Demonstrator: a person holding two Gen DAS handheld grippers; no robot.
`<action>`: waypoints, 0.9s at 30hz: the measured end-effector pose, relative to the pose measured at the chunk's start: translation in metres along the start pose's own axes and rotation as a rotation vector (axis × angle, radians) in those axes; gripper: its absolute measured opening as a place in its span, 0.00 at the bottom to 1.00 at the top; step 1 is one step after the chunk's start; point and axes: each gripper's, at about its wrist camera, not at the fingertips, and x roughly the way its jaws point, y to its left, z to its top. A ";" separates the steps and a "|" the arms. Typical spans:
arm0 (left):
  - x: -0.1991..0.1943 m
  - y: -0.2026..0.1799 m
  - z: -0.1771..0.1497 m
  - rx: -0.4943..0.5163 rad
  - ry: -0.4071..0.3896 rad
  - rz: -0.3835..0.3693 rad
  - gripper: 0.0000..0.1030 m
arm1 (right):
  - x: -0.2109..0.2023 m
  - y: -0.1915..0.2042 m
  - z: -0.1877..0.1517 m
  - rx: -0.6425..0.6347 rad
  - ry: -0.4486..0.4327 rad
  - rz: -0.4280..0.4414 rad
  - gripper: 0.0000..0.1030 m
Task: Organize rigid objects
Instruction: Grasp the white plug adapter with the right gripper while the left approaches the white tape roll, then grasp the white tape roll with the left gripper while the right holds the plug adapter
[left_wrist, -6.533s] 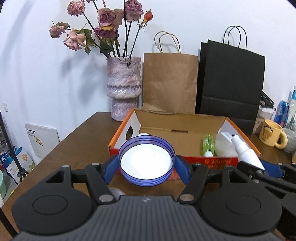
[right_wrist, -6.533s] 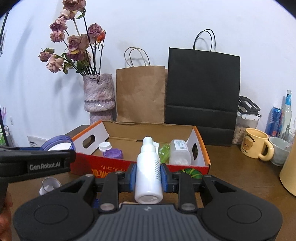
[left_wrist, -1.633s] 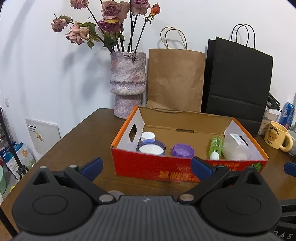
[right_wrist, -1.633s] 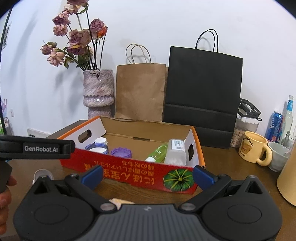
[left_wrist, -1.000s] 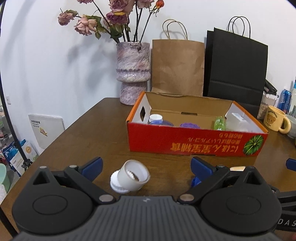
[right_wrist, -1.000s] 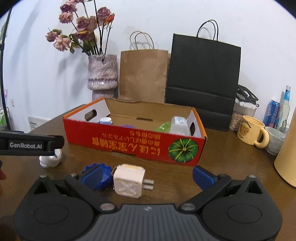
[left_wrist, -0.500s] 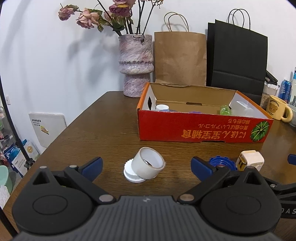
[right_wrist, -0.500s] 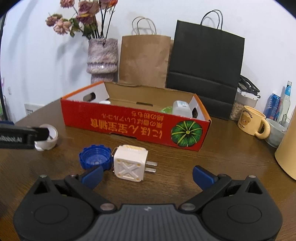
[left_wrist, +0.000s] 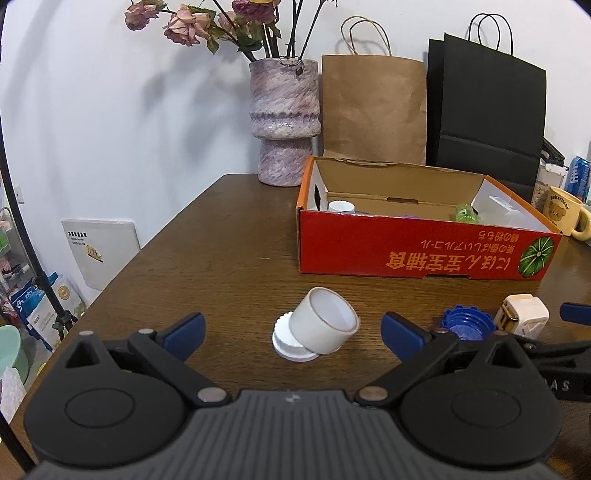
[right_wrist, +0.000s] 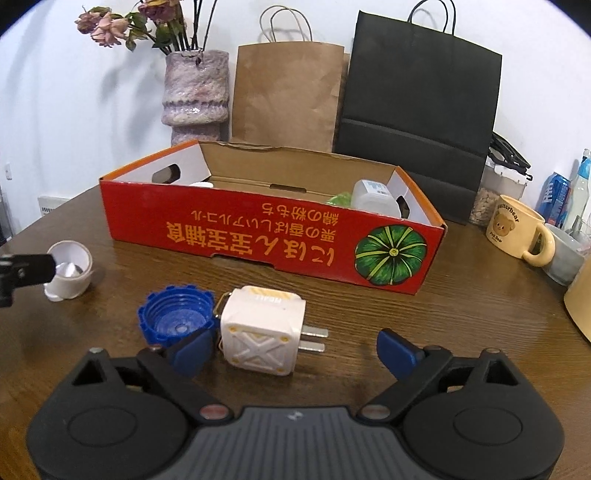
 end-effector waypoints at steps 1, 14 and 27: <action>0.000 0.001 0.000 0.000 0.001 0.000 1.00 | 0.002 0.000 0.001 0.002 0.002 0.001 0.88; 0.006 0.006 -0.003 -0.007 0.028 -0.018 1.00 | 0.007 -0.006 0.002 0.066 -0.010 0.081 0.56; 0.016 -0.009 -0.008 0.069 0.029 0.000 1.00 | -0.009 -0.019 0.002 0.125 -0.089 0.059 0.38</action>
